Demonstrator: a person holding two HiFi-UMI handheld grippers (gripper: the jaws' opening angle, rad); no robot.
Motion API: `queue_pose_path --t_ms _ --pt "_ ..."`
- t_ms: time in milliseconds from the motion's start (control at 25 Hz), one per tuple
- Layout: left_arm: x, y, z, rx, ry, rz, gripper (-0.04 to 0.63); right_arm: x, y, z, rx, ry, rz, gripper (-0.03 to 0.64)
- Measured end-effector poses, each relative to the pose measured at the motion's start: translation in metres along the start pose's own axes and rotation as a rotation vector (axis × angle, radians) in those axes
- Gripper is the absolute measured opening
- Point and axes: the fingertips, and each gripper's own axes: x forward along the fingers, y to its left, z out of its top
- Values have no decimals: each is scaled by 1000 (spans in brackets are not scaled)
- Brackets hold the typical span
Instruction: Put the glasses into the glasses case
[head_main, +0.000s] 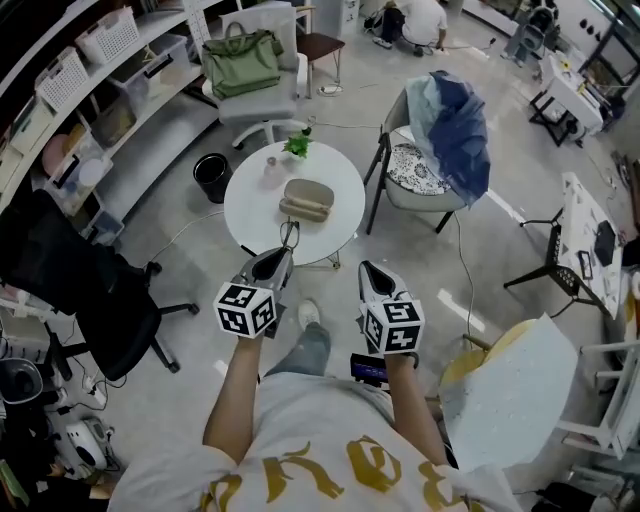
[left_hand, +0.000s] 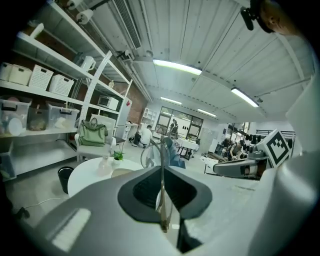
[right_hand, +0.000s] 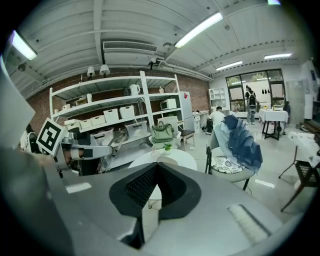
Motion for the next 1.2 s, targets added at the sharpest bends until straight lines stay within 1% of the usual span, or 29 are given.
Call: queue_pose_path --t_ms 320,520,640,720,840,1040,1200 --pt "111 65 38 4 66 -53 17 96 -61 54 44 29 -65 23" --pt "158 98 53 13 90 -74 17 148 -82 73 55 46 -81 23" --pt "177 111 58 37 107 -95 17 167 -97 87 39 38 -103 23" --pt "186 119 62 40 108 -112 17 175 -110 95 46 28 -121 23" --pt "194 124 61 38 121 -130 17 177 -117 104 60 7 -124 23" --pt "208 117 61 49 139 -168 17 175 -117 108 35 14 -117 23" --pt "212 112 62 42 146 -188 17 183 -112 102 35 31 -89 23"
